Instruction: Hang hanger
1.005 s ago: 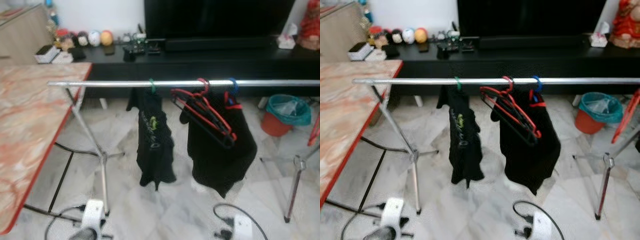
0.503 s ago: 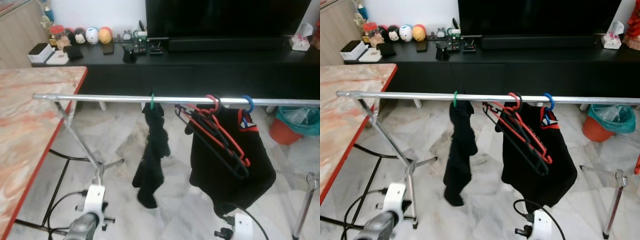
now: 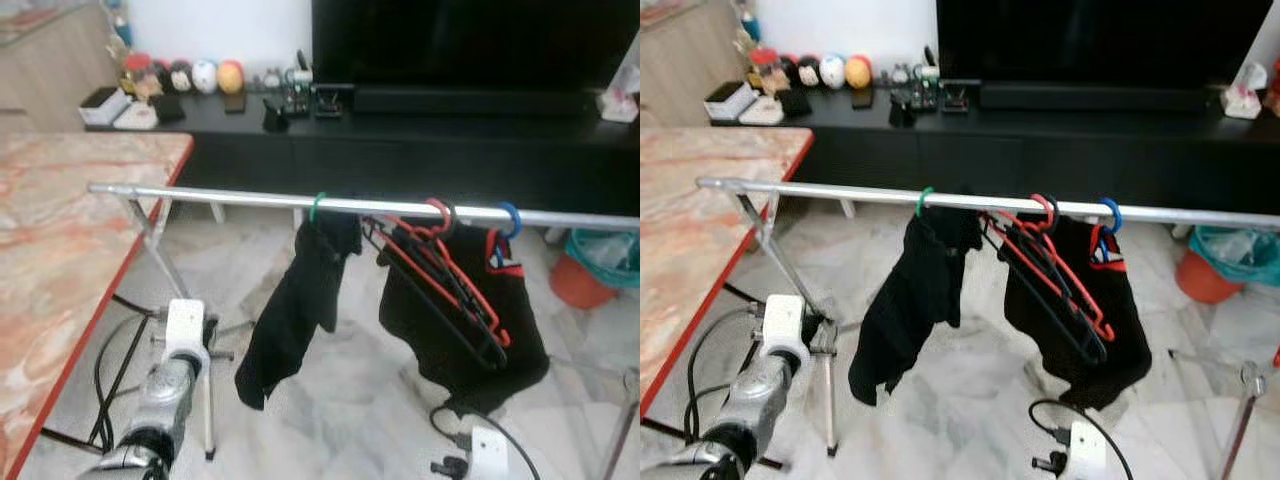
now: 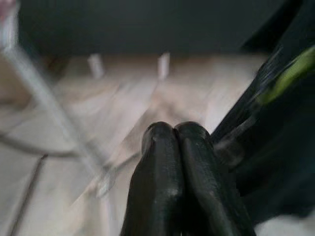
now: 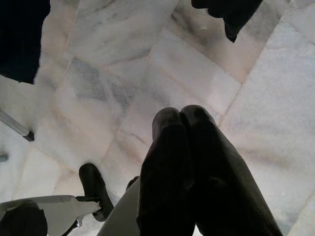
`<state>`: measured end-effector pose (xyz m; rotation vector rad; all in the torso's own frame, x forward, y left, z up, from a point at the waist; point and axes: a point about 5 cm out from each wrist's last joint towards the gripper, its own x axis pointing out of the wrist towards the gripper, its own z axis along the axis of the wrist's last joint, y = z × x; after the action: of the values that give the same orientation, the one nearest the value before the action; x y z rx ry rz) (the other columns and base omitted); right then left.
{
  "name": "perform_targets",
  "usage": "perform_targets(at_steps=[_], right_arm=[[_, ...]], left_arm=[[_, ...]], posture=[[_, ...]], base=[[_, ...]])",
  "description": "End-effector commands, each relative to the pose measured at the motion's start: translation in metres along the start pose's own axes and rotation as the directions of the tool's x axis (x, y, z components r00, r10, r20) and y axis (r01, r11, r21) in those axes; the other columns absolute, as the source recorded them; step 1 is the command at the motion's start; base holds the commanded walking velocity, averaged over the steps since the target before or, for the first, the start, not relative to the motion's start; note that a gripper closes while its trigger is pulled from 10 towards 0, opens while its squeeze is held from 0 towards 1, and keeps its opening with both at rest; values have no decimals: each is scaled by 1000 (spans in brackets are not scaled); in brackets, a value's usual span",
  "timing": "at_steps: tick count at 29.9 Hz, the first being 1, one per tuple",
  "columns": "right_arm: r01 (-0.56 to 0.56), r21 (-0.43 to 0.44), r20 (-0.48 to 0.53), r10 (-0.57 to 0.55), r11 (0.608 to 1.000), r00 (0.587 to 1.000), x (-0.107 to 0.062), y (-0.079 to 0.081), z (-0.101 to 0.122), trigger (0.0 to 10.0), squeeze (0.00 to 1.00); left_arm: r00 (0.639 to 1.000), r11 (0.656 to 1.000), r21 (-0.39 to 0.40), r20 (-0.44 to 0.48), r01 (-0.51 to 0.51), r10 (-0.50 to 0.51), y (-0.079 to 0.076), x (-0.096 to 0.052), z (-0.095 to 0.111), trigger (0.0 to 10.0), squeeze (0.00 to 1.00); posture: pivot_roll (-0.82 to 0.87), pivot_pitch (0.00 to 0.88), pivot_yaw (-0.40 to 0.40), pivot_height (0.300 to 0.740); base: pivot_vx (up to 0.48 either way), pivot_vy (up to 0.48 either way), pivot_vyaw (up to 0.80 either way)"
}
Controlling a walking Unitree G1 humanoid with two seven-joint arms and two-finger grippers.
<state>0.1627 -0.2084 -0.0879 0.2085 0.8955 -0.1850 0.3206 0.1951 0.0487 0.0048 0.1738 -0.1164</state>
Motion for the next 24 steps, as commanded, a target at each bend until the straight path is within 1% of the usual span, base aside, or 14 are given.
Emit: perform_targets(at_steps=[1, 3, 4, 5, 7, 9, 10, 11, 13, 15, 16, 18, 22, 24], right_arm=[[4, 5, -5, -4, 1000, 1000, 1, -2, 3, 10000, 0], [6, 6, -3, -6, 1000, 1000, 1, -3, 4, 10000, 0], [6, 6, -2, -6, 1000, 1000, 1, -3, 5, 10000, 0], [6, 6, -1, -6, 1000, 1000, 1, -3, 6, 10000, 0], [4, 6, -2, -4, 1000, 1000, 2, -2, 6, 10000, 0], [-2, 8, -3, 2, 1000, 1000, 2, 3, 5, 10000, 0], [-2, 8, -3, 2, 1000, 1000, 2, 3, 5, 10000, 0], [-5, 9, -5, 5, 1000, 1000, 3, 7, 4, 10000, 0], [-8, 9, -7, 8, 1000, 1000, 3, 11, 3, 10000, 0], [-12, 18, -5, 13, 1000, 1000, 4, 19, 2, 10000, 0], [-12, 18, -5, 13, 1000, 1000, 4, 19, 2, 10000, 0], [-15, 19, -3, 15, 1000, 1000, 5, 23, 3, 10000, 0], [-9, 19, -4, 9, 1000, 1000, 2, 14, 0, 10000, 0], [-9, 19, -4, 9, 1000, 1000, 2, 13, 0, 10000, 0]], left_arm=[[993, 993, -26, 51, 111, -110, -7, 3, 11, 10000, 1000], [980, 984, -2, 89, 177, -176, -12, 5, 20, 10000, 1000], [976, 981, 6, 106, 193, -192, -13, 6, 25, 10000, 1000], [965, 974, -20, 143, 227, -222, -15, 9, 35, 10000, 1000], [952, 964, -22, 165, 264, -257, -18, 11, 42, 10000, 1000], [934, 947, -24, 177, 319, -310, -24, 13, 48, 10000, 1000], [934, 947, -24, 177, 319, -310, -24, 13, 48, 10000, 1000], [918, 931, -35, 180, 364, -353, -28, 14, 49, 10000, 1000], [901, 913, -31, 175, 407, -396, -33, 14, 50, 10000, 1000], [881, 891, 10, 143, 454, -451, -42, 15, 49, 10000, 1000], [881, 891, 10, 143, 454, -451, -42, 15, 49, 10000, 1000], [880, 888, 57, 119, 456, -459, -45, 15, 47, 10000, 1000], [878, 886, 62, 112, 460, -465, -46, 14, 46, 10000, 1000], [869, 876, 65, 117, 477, -482, -48, 13, 47, 10000, 1000]], posture=[[4, 58, 30, 740], [4, 58, 30, 740], [8, 61, 33, 740], [11, 61, 35, 740], [11, 62, 38, 740], [13, 62, 41, 740], [13, 62, 41, 740], [7, 63, 47, 740], [4, 63, 51, 740], [3, 64, 54, 740], [3, 64, 54, 740], [3, 65, 56, 740], [3, 68, 55, 740], [5, 69, 54, 740]], base=[[0, 0, 0], [0, 0, 0], [0, 0, 0], [0, 0, 0], [0, 0, 0], [0, 0, 0], [0, 0, 0], [0, 0, 0], [0, 0, 0], [0, 0, 0], [0, 0, 0], [0, 0, 0], [0, 0, 0], [0, 0, 0]])
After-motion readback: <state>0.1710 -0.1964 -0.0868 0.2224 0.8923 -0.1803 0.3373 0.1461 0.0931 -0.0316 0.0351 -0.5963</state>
